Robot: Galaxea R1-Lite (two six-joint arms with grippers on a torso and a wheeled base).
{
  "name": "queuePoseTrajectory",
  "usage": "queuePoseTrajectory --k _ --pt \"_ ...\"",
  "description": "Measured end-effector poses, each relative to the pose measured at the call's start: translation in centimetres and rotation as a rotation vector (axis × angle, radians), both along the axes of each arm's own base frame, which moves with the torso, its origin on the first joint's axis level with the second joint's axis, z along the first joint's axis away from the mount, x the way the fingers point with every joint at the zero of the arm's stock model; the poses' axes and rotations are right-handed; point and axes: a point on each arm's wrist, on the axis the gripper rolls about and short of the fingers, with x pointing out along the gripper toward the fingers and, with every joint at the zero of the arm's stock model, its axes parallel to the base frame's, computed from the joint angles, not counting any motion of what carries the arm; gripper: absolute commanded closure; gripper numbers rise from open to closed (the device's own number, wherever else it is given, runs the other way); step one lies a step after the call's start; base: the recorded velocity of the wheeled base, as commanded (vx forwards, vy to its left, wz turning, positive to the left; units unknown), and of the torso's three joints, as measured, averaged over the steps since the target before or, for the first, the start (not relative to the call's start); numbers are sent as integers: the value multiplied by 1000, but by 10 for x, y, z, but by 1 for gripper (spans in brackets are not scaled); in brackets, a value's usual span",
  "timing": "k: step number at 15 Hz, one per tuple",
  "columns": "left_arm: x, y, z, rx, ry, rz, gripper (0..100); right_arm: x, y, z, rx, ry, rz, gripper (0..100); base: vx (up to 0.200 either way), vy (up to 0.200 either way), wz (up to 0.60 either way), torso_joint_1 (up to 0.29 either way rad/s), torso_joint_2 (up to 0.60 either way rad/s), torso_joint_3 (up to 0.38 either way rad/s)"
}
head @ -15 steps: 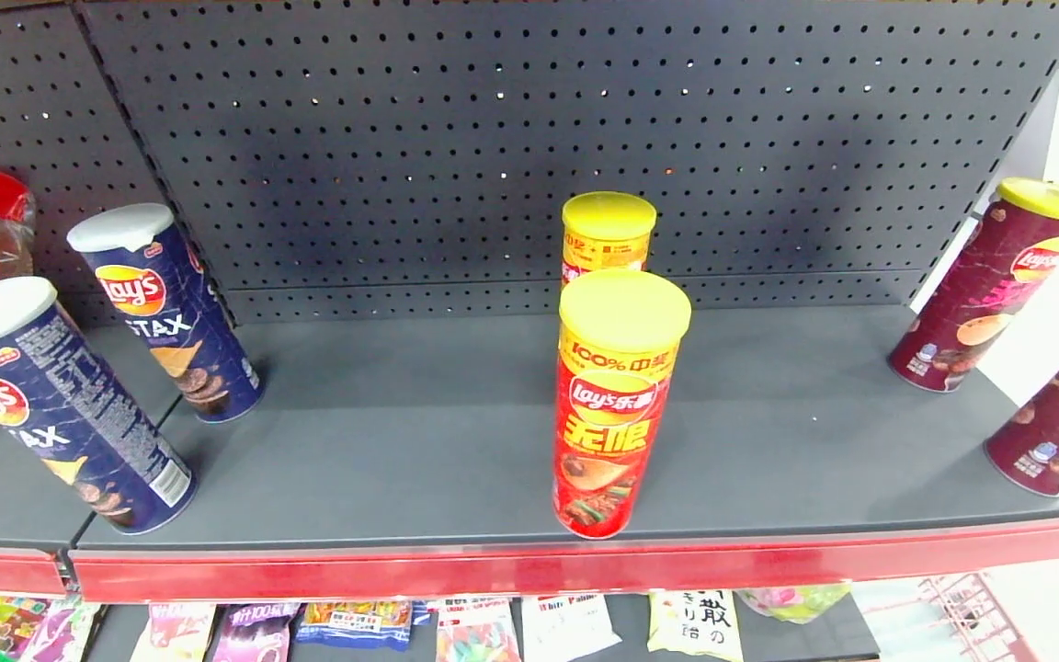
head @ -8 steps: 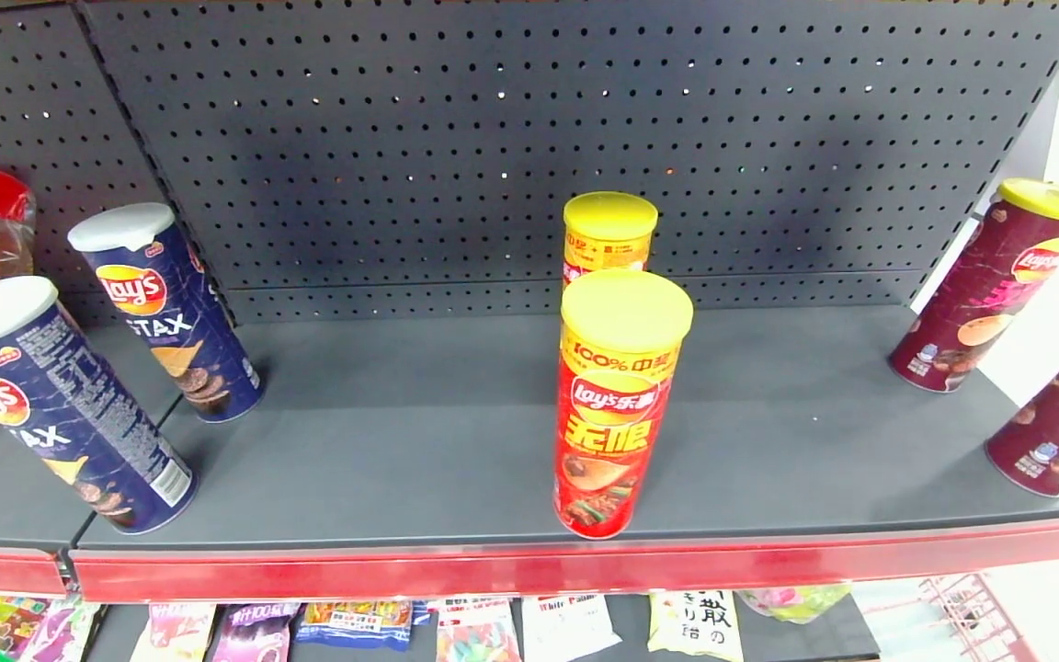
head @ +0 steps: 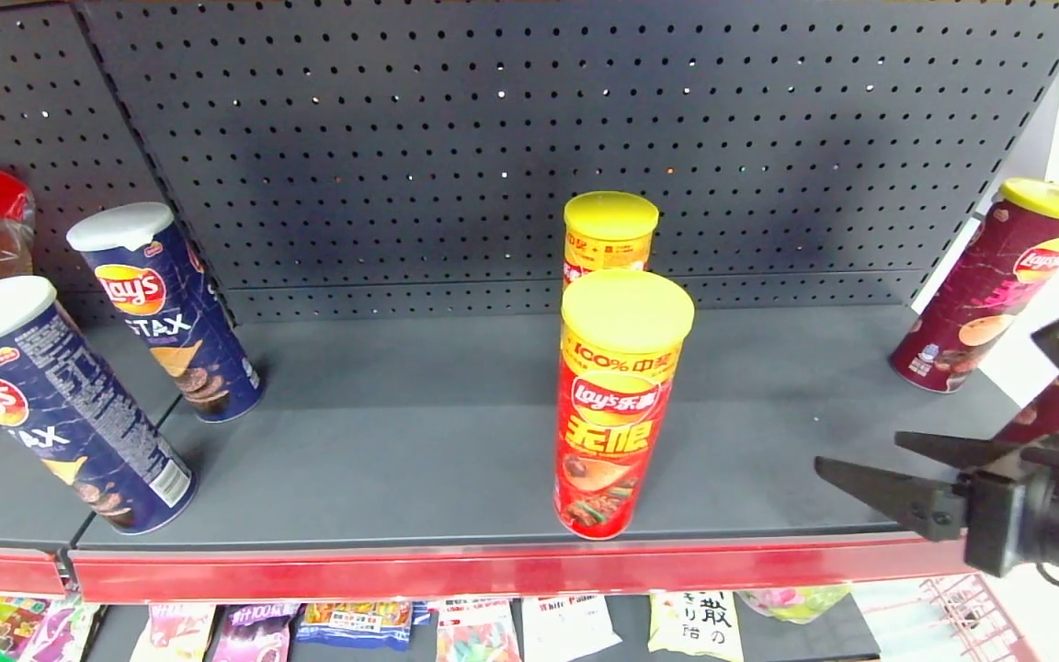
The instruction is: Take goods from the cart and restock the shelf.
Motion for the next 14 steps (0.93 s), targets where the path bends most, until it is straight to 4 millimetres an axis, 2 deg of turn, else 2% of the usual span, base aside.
queuePoseTrajectory --k 2,7,14 --pt "0 0 0 0 0 0 0 19 17 -11 -38 25 23 0 0 0 0 0 0 0" --pt "0 0 0 0 1 0 0 34 51 -29 -143 75 58 0 0 0 0 0 0 0" --pt "0 0 0 0 0 0 0 49 69 -31 -167 83 60 0 0 0 0 0 0 0"
